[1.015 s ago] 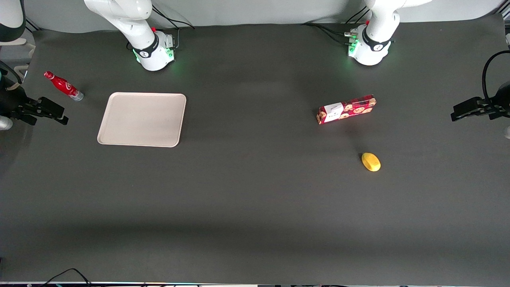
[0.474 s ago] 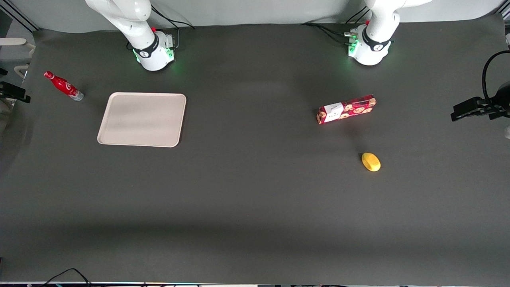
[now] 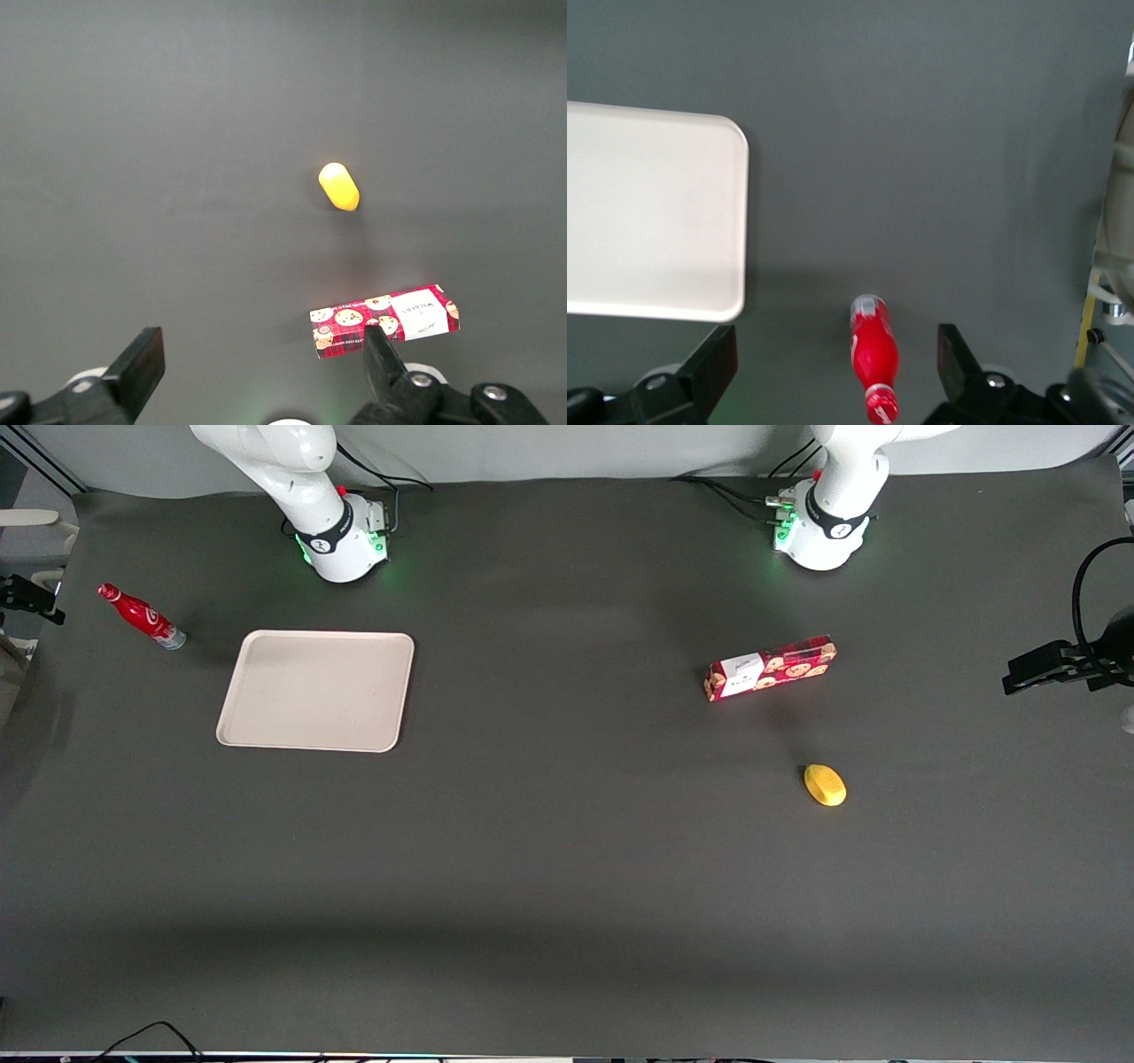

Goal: Place coke bottle on tray
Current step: 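Close the right gripper around the red bottle's body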

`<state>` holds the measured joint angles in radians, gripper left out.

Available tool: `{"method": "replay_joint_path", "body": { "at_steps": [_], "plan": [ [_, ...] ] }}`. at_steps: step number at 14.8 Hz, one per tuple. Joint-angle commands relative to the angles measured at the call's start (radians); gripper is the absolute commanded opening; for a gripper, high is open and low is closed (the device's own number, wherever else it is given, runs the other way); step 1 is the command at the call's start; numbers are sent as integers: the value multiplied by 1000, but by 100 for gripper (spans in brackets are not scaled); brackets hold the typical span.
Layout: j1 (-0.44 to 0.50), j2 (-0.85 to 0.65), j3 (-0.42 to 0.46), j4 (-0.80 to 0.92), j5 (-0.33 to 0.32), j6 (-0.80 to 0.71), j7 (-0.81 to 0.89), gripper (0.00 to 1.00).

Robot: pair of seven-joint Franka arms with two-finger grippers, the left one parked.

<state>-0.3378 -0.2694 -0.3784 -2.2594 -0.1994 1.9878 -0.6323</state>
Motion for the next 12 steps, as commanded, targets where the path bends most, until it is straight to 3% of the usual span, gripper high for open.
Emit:
{"method": "replay_joint_path", "body": {
  "at_steps": [1, 4, 12],
  "plan": [
    [7, -108, -83, -169, -60, 80, -18, 100],
    [6, -136, -193, -245, -170, 155, -21, 100],
    [6, -105, -387, -370, -213, 390, -156, 100]
  ]
}}
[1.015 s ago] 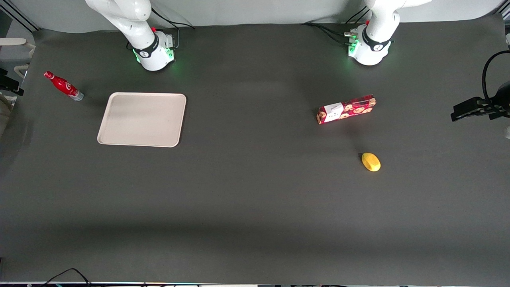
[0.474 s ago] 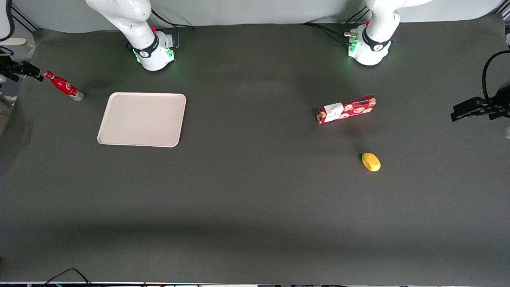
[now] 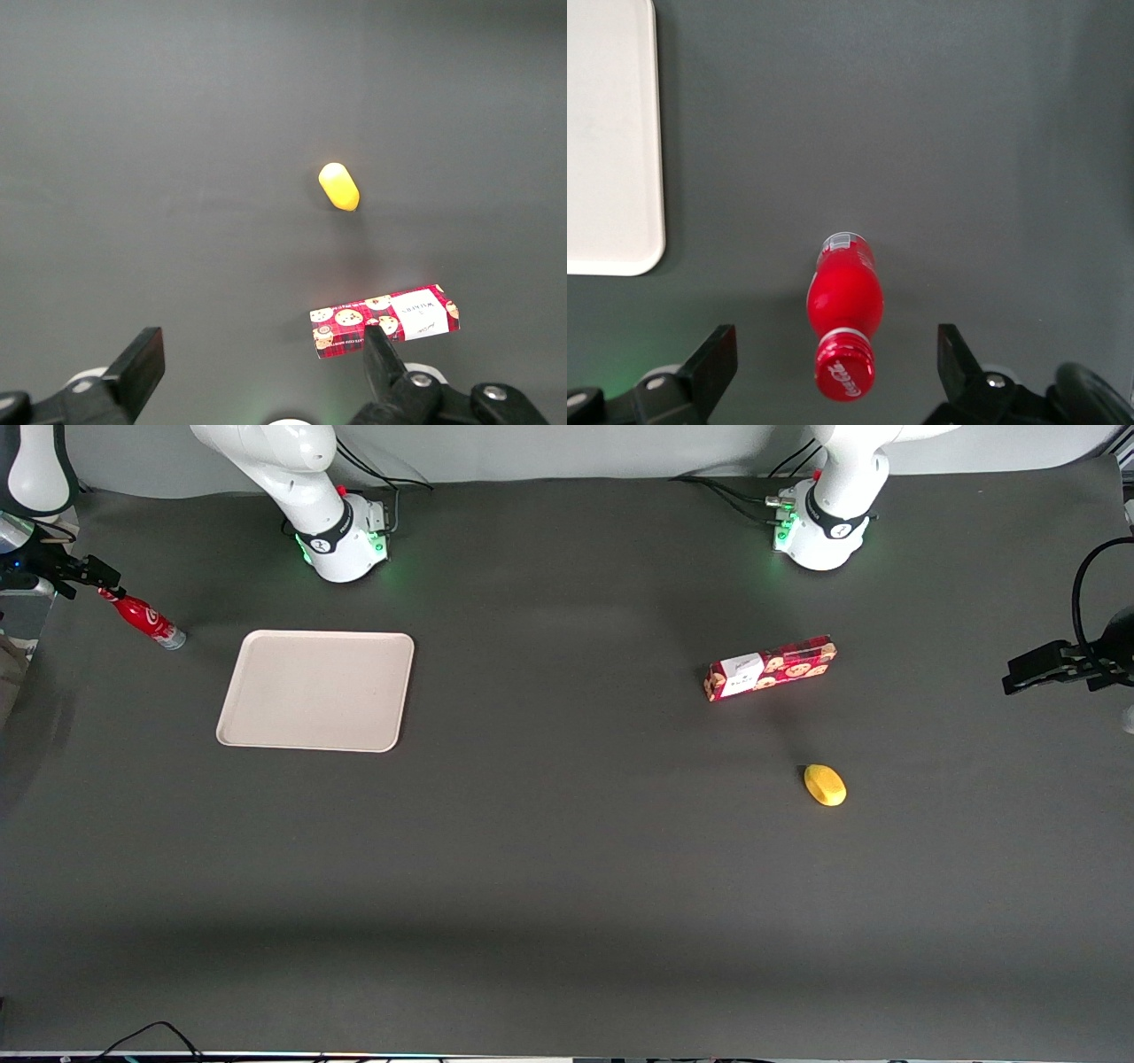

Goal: Place coke bottle on tray
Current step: 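Close the right gripper around the red bottle's body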

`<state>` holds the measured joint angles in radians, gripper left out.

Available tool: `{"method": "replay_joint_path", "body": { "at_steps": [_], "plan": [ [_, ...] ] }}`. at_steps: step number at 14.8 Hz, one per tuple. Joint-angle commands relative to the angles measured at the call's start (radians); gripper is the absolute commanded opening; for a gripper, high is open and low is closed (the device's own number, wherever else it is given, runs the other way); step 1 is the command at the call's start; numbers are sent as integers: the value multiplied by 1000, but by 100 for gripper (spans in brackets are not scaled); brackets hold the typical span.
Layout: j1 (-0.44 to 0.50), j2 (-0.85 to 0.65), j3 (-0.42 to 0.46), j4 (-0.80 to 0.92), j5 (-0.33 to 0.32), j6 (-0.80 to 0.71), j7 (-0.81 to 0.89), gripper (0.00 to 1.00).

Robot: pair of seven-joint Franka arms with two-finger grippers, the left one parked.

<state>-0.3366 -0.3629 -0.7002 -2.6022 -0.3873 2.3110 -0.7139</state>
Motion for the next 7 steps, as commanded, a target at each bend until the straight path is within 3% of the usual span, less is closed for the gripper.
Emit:
{"method": "replay_joint_path", "body": {
  "at_steps": [1, 7],
  "plan": [
    [4, 2, -68, -33, -25, 88, -78, 100],
    [-2, 35, -71, -72, -25, 162, -78, 100]
  ]
}}
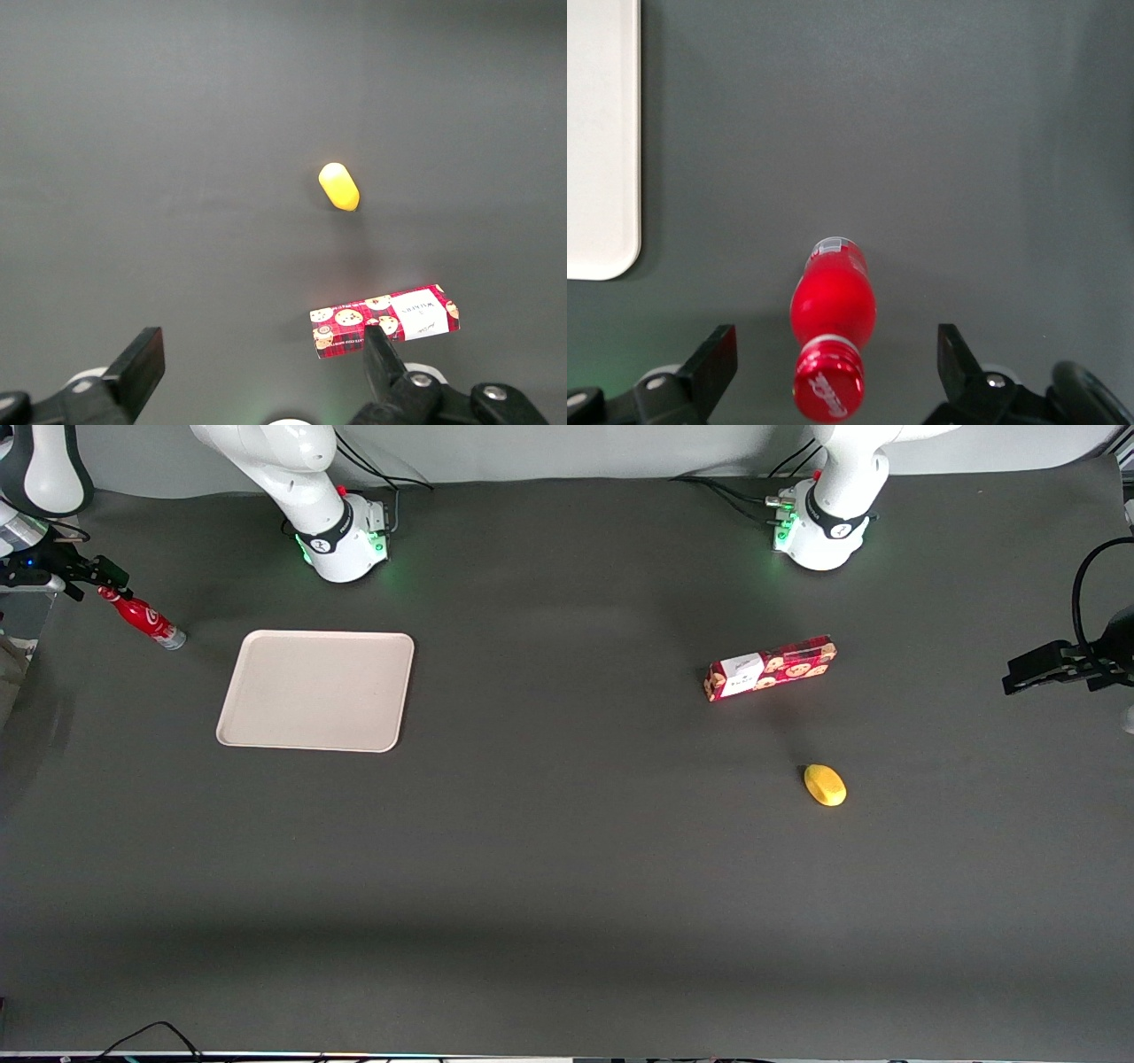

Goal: Place coke bottle on tray
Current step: 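Close the right gripper around the red bottle's body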

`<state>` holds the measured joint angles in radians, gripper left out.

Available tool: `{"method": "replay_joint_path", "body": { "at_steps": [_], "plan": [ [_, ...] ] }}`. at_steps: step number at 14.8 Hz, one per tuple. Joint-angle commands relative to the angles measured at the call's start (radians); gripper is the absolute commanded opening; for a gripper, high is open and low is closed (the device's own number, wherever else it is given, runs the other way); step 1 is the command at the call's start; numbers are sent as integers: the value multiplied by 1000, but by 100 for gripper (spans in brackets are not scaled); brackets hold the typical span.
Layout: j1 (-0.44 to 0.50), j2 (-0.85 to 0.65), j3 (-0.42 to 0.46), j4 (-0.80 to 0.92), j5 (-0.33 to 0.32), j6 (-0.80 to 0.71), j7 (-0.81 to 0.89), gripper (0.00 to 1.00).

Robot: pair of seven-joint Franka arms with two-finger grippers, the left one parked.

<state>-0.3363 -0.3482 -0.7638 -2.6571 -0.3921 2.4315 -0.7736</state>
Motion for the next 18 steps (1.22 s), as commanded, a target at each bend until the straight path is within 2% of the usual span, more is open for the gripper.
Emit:
{"method": "replay_joint_path", "body": {
  "at_steps": [1, 8, 10, 11, 12, 13, 14, 15, 17, 18],
  "plan": [
    [-3, 23, -8, -17, -21, 46, -18, 100],
    [-1, 38, -40, -20, -21, 70, -41, 99],
    [-1, 43, -40, -18, -21, 70, -41, 91],
    [-1, 44, -40, -18, -21, 69, -41, 81],
    [0, 44, -43, -18, -21, 70, -41, 57],
    [0, 46, -46, -18, -21, 70, -41, 41],
    [0, 46, -46, -18, -21, 70, -41, 30],
    [0, 46, -46, -18, -21, 70, -39, 24],
    [5, 46, -46, -18, -19, 69, -35, 4],
    [5, 52, -46, -17, -19, 69, -32, 0]
  ]
}}
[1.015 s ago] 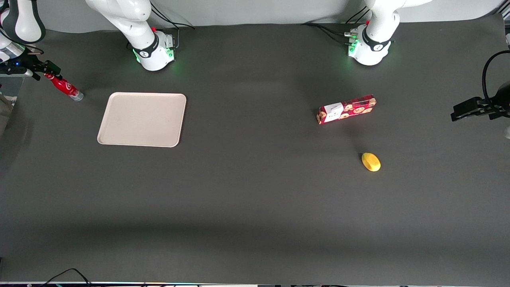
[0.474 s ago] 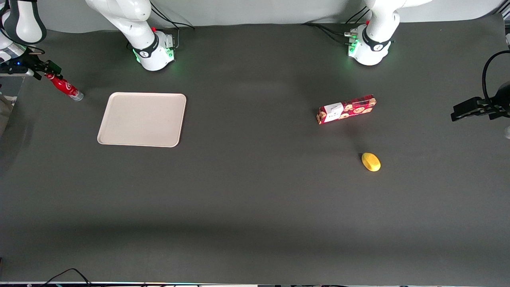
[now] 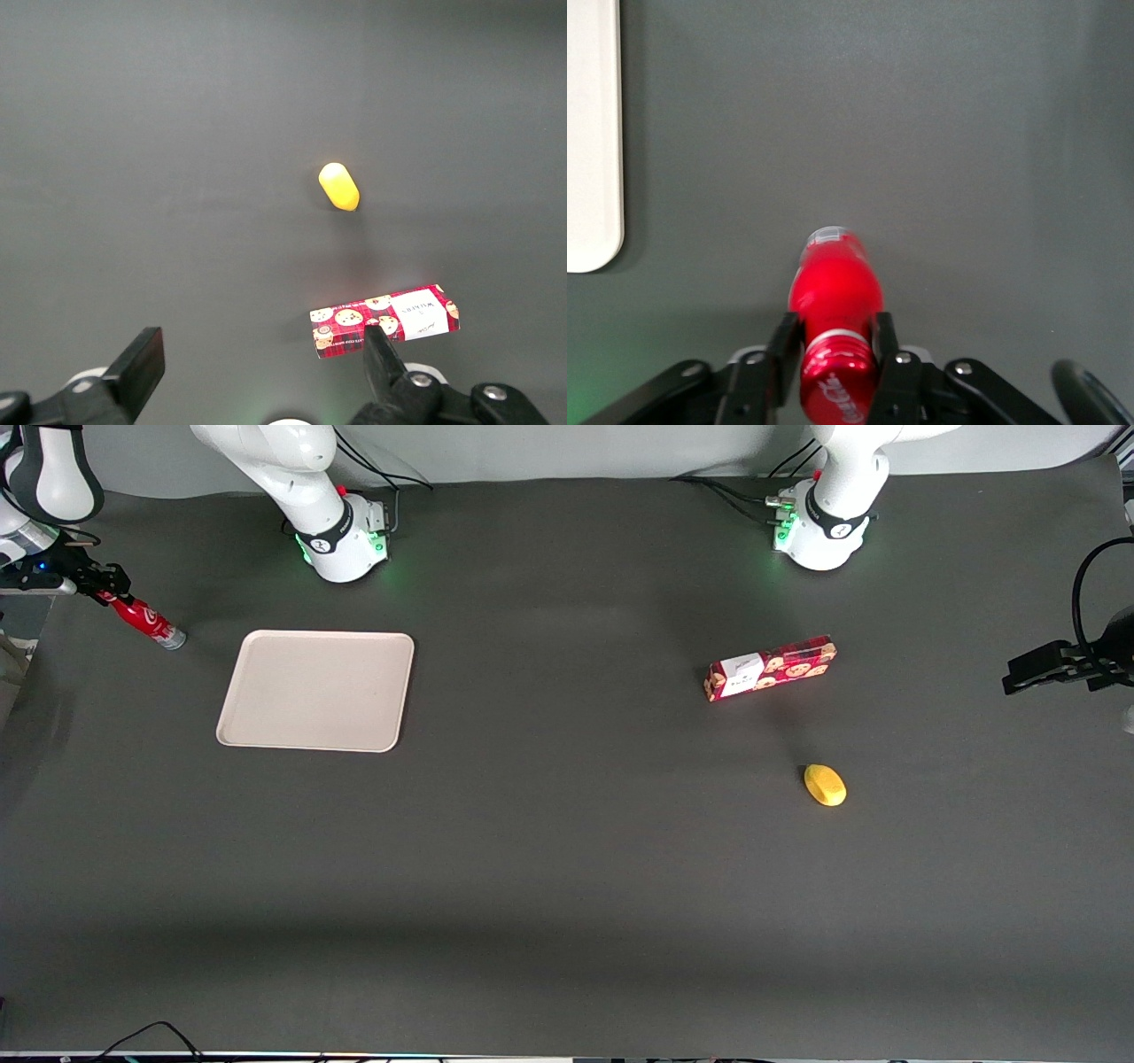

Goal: Place coke bottle on tray
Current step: 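Lift the bottle and carry it with the right gripper over the tray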

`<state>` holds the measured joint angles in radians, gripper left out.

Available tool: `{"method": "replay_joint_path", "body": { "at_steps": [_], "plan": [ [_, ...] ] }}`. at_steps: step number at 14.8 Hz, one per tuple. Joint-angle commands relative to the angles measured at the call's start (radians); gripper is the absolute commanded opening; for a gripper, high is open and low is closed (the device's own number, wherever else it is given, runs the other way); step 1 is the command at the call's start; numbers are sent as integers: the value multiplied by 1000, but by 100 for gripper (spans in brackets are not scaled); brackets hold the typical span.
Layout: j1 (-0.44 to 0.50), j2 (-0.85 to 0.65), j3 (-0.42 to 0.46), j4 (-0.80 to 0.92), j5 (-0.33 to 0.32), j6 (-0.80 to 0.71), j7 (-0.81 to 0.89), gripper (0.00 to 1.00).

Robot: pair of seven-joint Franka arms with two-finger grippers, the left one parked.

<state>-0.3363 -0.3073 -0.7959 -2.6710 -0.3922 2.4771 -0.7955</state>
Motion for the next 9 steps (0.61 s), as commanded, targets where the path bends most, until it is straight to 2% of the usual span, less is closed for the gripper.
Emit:
{"method": "replay_joint_path", "body": {
  "at_steps": [1, 5, 7, 9],
  "plan": [
    [5, 11, -14, -3, -19, 22, -8, 0],
    [10, 1, -9, 8, -19, -4, -1, 0],
    [13, -7, 0, 43, -17, -56, 2, 0],
    [16, -9, 48, 118, -11, -148, 4, 0]
  ]
}}
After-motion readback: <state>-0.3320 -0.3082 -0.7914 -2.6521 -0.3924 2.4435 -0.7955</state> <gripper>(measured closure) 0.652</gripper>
